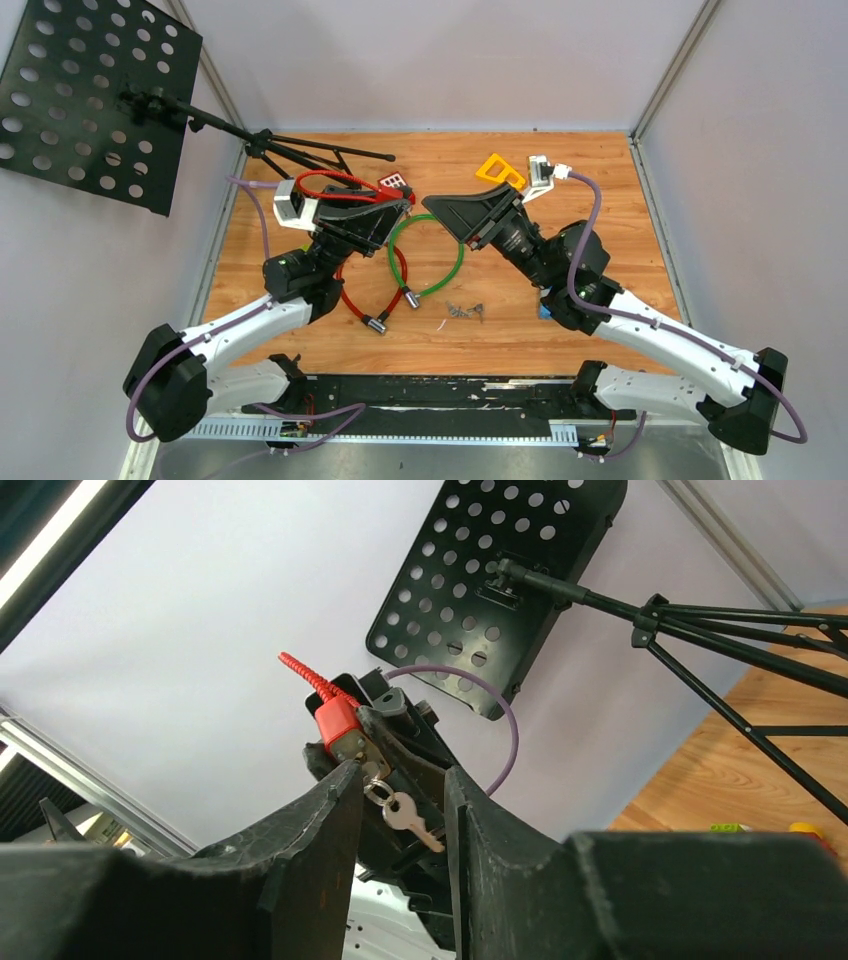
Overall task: Lock with the key
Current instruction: Lock the lock.
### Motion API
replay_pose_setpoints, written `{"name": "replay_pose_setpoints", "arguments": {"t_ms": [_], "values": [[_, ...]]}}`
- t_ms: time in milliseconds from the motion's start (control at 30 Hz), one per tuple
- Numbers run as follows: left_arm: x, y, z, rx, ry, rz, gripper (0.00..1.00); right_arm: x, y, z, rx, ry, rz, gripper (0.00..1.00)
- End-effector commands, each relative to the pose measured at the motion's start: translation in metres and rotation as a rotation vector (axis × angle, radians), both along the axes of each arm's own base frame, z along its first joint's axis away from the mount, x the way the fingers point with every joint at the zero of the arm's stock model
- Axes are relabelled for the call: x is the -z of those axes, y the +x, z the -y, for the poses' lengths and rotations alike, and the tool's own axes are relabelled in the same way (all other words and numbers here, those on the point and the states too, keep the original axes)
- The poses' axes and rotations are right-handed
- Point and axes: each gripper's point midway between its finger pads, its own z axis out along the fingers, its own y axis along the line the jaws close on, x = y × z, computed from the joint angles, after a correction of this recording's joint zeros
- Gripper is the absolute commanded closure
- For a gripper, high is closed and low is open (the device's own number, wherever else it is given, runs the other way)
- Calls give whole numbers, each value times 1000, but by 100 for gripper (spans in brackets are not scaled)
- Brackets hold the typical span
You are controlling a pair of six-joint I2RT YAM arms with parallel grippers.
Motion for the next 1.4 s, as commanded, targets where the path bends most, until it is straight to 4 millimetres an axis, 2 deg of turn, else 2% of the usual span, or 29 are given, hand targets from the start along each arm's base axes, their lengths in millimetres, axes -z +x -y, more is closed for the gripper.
{"name": "replay_pose_setpoints", "arguments": {"t_ms": [0,67,167,200,233,267,367,567,733,933,1233,1367], "values": [[-19,-20,-16,-22,-65,116,100,-18,-6,4,-40,76,32,64],[-17,-19,-12,-16,-47,125,100,-26,-6,11,3,26,93,62],[-14,-16,3,16,22,133,100,-34,-2,23,113,-179,216,55],[-13,-15,9,28,50,133,100,-27,-1,26,132,-284,239,54],[-11,-13,16,40,79,135,100,-35,-2,29,151,-328,299,54],[-10,-12,21,51,102,138,100,-25,-6,28,126,-429,341,54],[-7,-8,35,83,164,142,100,-22,-17,32,92,-578,493,54],[6,-3,64,183,299,147,100,-41,-30,51,120,-646,673,56],[9,-3,74,263,312,136,100,-46,-16,51,153,-739,657,56],[12,-3,81,337,314,129,100,-50,-1,44,186,-790,660,49],[16,2,84,309,332,124,100,-49,27,26,212,-915,664,49],[19,7,85,260,359,116,100,-45,38,24,241,-963,659,49]]}}
